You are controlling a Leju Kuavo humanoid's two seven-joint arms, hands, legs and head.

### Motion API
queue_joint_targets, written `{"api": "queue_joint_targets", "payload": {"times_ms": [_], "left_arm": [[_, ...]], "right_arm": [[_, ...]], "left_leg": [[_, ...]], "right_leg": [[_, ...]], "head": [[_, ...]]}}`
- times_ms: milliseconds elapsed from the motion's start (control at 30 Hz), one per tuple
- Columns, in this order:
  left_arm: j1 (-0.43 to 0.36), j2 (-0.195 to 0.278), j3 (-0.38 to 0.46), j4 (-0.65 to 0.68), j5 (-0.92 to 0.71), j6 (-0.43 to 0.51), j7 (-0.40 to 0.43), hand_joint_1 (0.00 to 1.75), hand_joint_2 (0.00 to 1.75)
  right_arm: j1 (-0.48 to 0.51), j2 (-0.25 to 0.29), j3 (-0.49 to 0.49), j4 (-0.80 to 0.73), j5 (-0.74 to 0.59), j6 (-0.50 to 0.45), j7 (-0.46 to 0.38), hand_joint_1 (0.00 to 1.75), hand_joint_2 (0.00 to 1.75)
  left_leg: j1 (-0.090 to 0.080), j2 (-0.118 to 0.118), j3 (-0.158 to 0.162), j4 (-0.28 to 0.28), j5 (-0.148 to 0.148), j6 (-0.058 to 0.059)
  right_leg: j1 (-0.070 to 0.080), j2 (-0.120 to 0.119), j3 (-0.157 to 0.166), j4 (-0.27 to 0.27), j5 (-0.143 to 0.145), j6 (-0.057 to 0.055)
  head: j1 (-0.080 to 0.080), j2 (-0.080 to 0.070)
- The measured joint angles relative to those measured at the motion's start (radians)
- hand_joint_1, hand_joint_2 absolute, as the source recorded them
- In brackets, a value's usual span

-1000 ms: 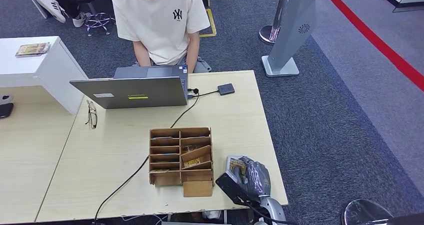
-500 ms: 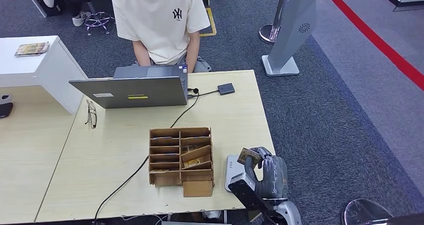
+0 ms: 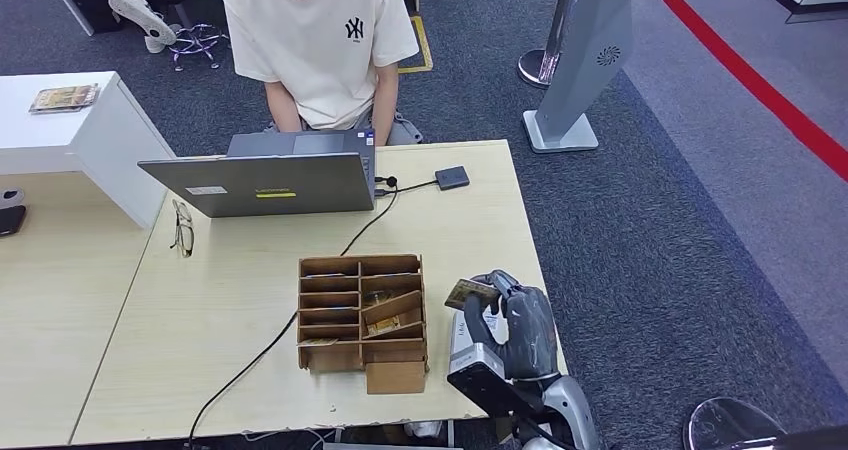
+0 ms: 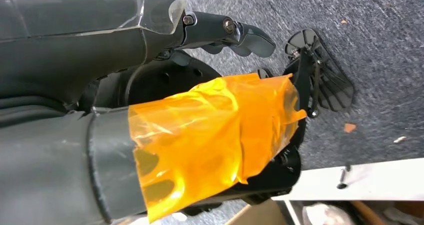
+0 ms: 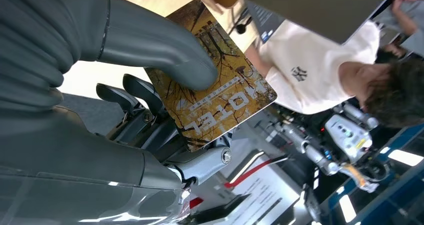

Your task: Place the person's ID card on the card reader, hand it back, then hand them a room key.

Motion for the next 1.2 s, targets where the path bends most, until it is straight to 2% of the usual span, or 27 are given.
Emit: {"api": "queue_joint_targets", "payload": {"times_ms": [233, 633, 867, 1200], "left_arm": [[0.012, -0.005, 0.086, 0.000, -0.192, -0.072, 0.041, 0.00, 0.00], [0.011, -0.012, 0.286, 0.001, -0.482, -0.189, 0.075, 0.00, 0.00], [-0.002, -0.015, 0.382, 0.003, -0.589, -0.235, 0.080, 0.00, 0.00], [-0.037, -0.016, 0.501, 0.016, -0.706, -0.280, 0.082, 0.00, 0.00]], "right_arm": [[-0.182, 0.002, 0.032, 0.102, -0.031, 0.063, -0.005, 1.75, 1.75], [-0.501, 0.002, 0.040, 0.341, 0.075, 0.114, 0.099, 1.75, 1.75], [-0.640, 0.003, 0.035, 0.530, 0.140, 0.139, 0.151, 1.75, 1.75], [-0.800, 0.008, 0.014, 0.782, 0.271, 0.126, 0.213, 1.75, 1.75]], "left_leg": [[0.000, 0.000, 0.001, 0.000, 0.001, 0.000], [0.000, 0.000, 0.001, 0.000, 0.002, 0.000], [0.000, 0.000, 0.001, 0.001, 0.003, 0.000], [0.000, 0.000, 0.001, 0.001, 0.003, 0.000]], "right_leg": [[0.000, 0.001, 0.000, 0.000, 0.001, 0.000], [0.000, 0.001, 0.000, 0.000, 0.002, 0.000], [0.000, 0.001, 0.000, 0.000, 0.002, 0.001], [0.000, 0.001, 0.000, 0.000, 0.003, 0.000]], "head": [[0.000, 0.000], [0.000, 0.000], [0.000, 0.000], [0.000, 0.000]]}}
